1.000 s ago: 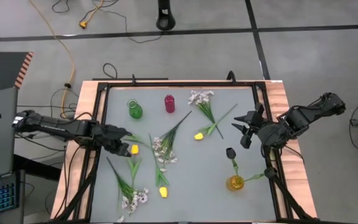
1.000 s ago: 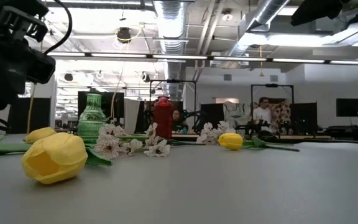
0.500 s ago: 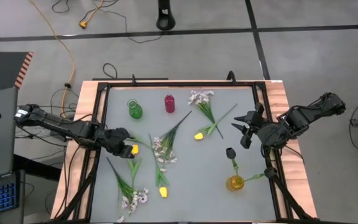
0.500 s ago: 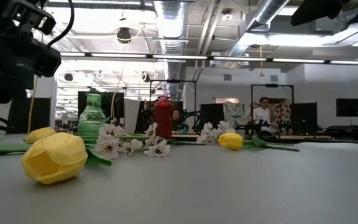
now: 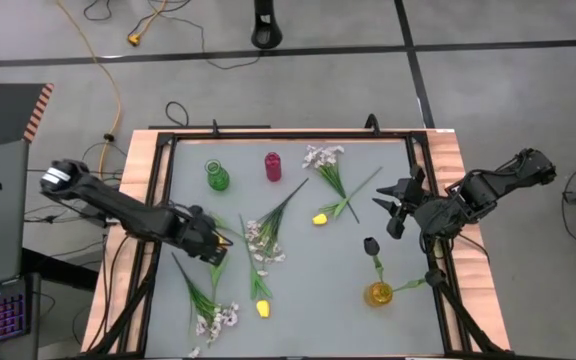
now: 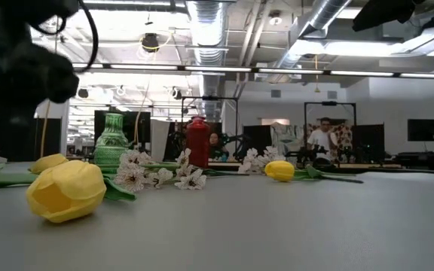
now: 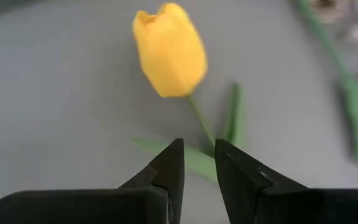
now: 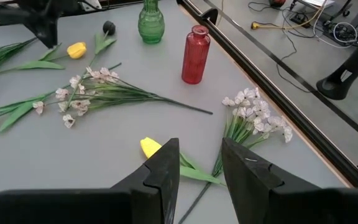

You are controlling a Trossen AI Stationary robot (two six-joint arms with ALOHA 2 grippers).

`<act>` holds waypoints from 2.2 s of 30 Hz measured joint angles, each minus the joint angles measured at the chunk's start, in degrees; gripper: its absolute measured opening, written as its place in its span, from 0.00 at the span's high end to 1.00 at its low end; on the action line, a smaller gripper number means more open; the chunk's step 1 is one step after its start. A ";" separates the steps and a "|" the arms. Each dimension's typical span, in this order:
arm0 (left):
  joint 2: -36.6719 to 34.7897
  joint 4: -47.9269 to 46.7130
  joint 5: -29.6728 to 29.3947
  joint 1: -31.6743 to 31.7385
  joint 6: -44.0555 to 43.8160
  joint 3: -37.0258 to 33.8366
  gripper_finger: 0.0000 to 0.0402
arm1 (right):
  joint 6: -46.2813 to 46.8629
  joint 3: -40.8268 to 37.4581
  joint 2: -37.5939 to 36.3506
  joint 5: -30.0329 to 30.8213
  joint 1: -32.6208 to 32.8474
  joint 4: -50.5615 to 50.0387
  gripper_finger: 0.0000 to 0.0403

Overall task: Sort flowers into vase by color
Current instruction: Put the top left yellow tulip into the red vase

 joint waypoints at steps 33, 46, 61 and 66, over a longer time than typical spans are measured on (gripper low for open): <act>10.82 1.04 -7.36 -0.24 5.98 4.46 0.99 | 0.00 0.02 -0.02 0.00 0.00 -0.40 0.64; 9.39 0.28 -12.10 2.91 16.79 12.55 1.00 | 0.00 0.02 -0.02 -0.01 0.00 -0.39 0.64; 4.14 17.17 -25.91 12.78 48.58 22.08 1.00 | 0.00 0.02 -0.02 0.00 0.00 -0.38 0.64; 2.88 34.86 -24.49 19.10 64.67 22.10 1.00 | 0.00 0.02 -0.02 0.00 0.00 -0.38 0.64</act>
